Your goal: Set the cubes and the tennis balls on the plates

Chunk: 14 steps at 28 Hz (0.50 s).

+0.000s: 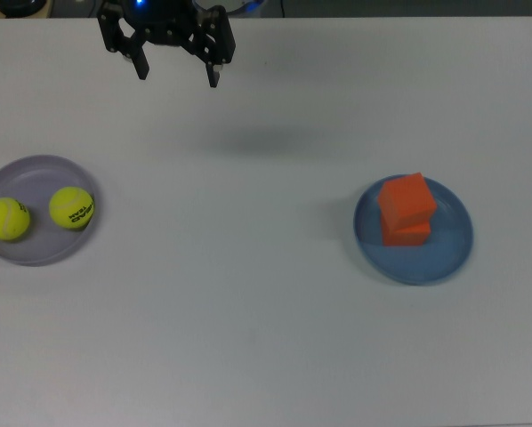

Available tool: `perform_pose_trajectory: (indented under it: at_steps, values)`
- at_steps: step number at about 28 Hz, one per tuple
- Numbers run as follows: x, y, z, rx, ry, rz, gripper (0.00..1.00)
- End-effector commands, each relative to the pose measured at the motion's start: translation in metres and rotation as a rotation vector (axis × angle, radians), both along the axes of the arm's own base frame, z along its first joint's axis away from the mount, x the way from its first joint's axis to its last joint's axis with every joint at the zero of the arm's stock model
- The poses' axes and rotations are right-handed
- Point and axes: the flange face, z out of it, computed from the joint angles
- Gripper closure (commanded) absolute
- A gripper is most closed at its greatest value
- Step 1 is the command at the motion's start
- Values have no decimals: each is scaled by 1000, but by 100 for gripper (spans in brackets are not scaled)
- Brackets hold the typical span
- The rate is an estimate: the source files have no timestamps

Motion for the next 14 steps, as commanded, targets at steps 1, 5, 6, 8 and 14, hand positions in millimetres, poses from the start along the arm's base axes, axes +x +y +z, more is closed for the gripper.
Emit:
perform_pose_trajectory:
  at_steps: [1, 5, 6, 8, 14]
  values:
    - [-12, 1, 3, -19, 19, -8, 0]
    - [-13, 1, 5, -18, 17, -21, 0]
    - [-13, 1, 6, -17, 15, -21, 0]
    - [-14, 1, 8, -15, 12, -21, 0]
    - [-15, -1, 10, -13, 7, -23, 0]
